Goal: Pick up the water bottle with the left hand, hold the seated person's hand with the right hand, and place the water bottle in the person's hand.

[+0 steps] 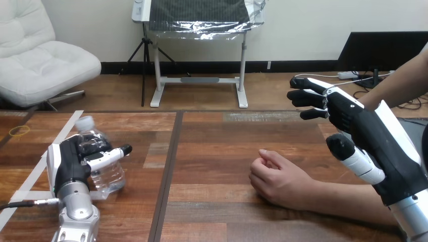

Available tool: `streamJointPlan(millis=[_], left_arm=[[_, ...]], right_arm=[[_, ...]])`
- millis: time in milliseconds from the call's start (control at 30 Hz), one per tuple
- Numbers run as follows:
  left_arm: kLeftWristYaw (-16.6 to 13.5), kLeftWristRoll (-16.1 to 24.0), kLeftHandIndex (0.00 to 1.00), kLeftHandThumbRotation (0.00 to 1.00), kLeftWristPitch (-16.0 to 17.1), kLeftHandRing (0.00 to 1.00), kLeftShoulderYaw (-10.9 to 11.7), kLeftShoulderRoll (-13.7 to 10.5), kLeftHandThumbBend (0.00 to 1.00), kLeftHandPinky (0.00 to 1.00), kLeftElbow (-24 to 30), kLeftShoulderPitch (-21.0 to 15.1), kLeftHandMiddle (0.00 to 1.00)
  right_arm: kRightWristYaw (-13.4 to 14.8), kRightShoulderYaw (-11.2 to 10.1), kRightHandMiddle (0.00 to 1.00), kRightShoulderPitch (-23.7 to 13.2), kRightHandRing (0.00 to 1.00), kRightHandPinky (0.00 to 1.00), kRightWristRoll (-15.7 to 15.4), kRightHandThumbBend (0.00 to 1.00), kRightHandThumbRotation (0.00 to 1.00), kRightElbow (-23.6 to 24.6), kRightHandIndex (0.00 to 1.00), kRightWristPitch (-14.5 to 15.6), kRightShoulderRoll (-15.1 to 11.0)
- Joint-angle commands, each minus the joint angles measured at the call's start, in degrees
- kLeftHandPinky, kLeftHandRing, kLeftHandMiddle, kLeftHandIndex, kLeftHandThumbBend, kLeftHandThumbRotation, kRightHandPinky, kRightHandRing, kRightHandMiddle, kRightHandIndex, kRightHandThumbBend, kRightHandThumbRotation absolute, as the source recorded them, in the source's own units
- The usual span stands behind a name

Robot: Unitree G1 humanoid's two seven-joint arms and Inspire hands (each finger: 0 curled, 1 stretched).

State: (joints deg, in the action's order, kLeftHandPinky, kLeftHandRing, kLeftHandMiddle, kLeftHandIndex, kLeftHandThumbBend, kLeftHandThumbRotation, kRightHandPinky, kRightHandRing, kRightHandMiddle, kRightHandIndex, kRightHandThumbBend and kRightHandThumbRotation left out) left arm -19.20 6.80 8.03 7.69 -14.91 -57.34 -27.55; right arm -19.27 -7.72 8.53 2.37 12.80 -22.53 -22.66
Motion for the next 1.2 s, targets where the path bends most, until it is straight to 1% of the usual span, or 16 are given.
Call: streamJointPlan(millis=[0,300,600,967,1100,1167], left_arm=[[-1.3,0.6,0.52,0.00,1.0,0.45,-0.6,0.0,0.78,0.37,-0.4,-4.9,0.50],[-2.3,0.7,0.47,0.00,1.7,0.40,-0.7,0.3,0.70,0.33,-0.1,-4.7,0.44],[-3.0,1.5,0.45,0.00,3.1,0.36,-1.3,0.2,0.68,0.31,-0.1,-4.2,0.41],[-3.5,1.7,0.45,0.00,4.4,0.37,-1.6,0.1,0.67,0.31,1.7,-3.2,0.41],[-3.7,1.9,0.45,0.00,5.5,0.38,-1.8,-0.1,0.68,0.32,2.9,-2.5,0.42],[-3.8,1.9,0.45,0.00,5.8,0.39,-1.9,-0.1,0.68,0.33,3.4,-2.3,0.43]], right_arm=[[0.2,-1.1,0.82,-1.5,0.81,0.74,1.3,1.00,1.00,1.5,0.85,-1.7,-0.1],[0.3,-1.1,0.82,-1.4,0.81,0.75,1.5,1.00,1.00,1.7,0.85,-1.1,0.0],[0.3,-1.1,0.82,-1.7,0.81,0.75,1.1,1.00,1.00,1.1,0.85,-1.4,-0.2],[0.9,-1.0,0.81,-2.7,0.80,0.73,-0.4,1.00,1.00,-0.6,0.84,-1.9,-0.1],[1.2,-0.9,0.81,-3.1,0.80,0.72,-0.8,1.00,0.99,-1.4,0.84,-1.9,0.1],[1.3,-0.9,0.81,-3.2,0.80,0.72,-0.9,1.00,0.97,-1.6,0.83,-1.8,0.1]])
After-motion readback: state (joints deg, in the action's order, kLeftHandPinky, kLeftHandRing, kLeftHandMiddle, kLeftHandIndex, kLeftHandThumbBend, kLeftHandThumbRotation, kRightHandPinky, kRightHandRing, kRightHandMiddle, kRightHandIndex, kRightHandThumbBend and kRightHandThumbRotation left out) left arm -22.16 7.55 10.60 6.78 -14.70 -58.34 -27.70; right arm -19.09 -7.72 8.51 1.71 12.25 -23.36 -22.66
